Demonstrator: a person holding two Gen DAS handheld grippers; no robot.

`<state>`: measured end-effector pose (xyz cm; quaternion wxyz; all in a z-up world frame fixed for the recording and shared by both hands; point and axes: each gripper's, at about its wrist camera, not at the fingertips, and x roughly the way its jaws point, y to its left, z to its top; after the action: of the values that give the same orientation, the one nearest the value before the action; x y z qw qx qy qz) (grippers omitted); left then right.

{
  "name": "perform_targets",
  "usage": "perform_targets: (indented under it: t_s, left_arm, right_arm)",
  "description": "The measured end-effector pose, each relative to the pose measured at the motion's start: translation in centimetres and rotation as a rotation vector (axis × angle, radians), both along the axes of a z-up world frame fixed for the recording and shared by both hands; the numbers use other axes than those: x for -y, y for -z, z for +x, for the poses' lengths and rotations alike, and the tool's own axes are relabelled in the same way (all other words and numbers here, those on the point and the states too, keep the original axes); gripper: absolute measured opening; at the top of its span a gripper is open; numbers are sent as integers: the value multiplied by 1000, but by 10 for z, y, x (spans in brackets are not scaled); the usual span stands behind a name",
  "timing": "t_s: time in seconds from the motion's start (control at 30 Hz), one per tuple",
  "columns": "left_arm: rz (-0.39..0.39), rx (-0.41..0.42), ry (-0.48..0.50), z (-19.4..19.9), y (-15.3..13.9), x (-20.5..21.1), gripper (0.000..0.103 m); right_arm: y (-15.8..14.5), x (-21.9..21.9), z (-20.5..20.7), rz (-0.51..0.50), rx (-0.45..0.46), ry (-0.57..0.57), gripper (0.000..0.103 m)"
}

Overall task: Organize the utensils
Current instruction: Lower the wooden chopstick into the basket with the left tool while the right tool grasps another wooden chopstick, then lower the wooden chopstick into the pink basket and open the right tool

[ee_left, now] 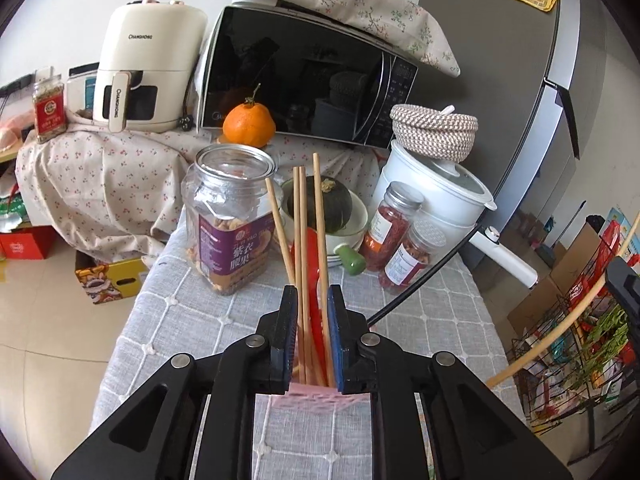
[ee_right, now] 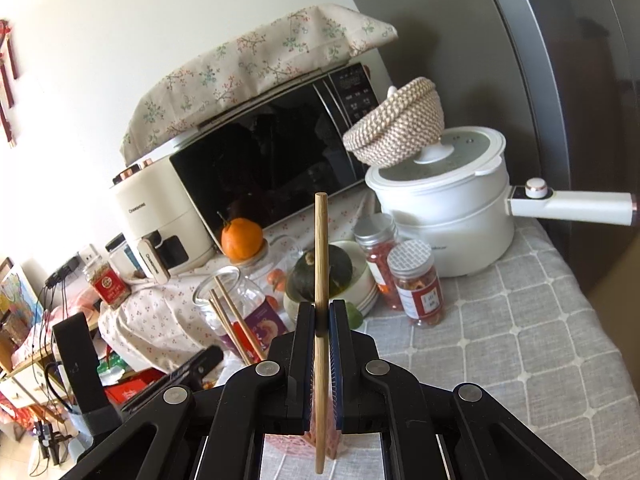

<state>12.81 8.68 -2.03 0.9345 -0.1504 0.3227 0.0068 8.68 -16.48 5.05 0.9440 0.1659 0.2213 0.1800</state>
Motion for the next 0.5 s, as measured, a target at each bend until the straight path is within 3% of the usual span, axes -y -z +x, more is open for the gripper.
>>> perform_targets:
  t_s: [0.13,0.17,0.3,0.5]
  left_arm:
    - [37,-73,-28,-20,-1,-6,49]
    - [54,-90,-34,-23,0,-7,51]
    - [62,-171,-16,-26,10,-15,51]
    - [56,-211,7,-22,17,-29,51]
  right_arm:
    - [-8,-7,1,16,37,10,5]
    - [-9,-10,2,16,43,11,5]
    - [-12,-24,9,8,68,12,5]
    - [-7,-51,27,-55,88,33,5]
